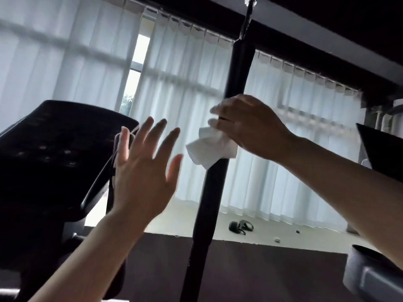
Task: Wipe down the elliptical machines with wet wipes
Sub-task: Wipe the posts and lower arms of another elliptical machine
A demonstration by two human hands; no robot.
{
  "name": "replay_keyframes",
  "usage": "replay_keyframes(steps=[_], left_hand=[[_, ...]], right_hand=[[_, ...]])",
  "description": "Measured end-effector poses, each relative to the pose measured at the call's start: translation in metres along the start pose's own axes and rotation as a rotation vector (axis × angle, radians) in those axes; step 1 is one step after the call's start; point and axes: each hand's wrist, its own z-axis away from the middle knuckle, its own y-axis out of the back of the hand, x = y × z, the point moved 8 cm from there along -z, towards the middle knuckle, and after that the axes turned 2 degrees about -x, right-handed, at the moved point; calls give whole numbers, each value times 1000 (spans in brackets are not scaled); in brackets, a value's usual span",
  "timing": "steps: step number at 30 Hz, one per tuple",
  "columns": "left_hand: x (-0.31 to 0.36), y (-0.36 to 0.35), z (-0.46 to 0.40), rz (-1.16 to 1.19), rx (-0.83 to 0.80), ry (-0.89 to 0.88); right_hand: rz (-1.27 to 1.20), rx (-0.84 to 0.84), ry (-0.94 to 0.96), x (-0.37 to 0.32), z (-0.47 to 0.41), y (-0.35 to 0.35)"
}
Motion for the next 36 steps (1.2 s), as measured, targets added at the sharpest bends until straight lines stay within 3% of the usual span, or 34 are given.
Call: replay_keyframes(steps=[4,6,9,11,15,17,19,20,24,28,31,34,36], left_hand=[[42,14,-25,103,96,-103],[36,13,-26,58,93,-92],[2,6,-4,-5,44,-18],[-12,-4,12,-71,-22,-11],[-4,-14,11,-107,-35,-53],[14,-13,5,13,0,-65],[40,-19,0,194,-8,-76],[53,-26,-4,276,-32,-72],[75,-71,-26,524,-180,92],[75,-86,-28,580,-188,65],[54,-82,-19,678,-174,163],[35,-54,0,445,-35,155],[33,-29,10,247,29,60]], right_hand=[[11,86,-287,41,-25,23],[-78,91,-157,7,-29,19],[-259,-142,148,-80,0,-15],[-296,-222,176,-98,21,-22],[-150,-219,108,-62,12,-17],[-86,-313,-35,-16,11,-28],[49,-277,-47,19,2,-23],[-45,-325,-145,36,1,-23],[-132,-111,-255,51,-7,-1],[-293,21,-165,16,11,13],[-363,-77,-100,1,26,1],[-281,-156,-22,-3,29,-16],[-311,-109,25,-2,18,-14]])
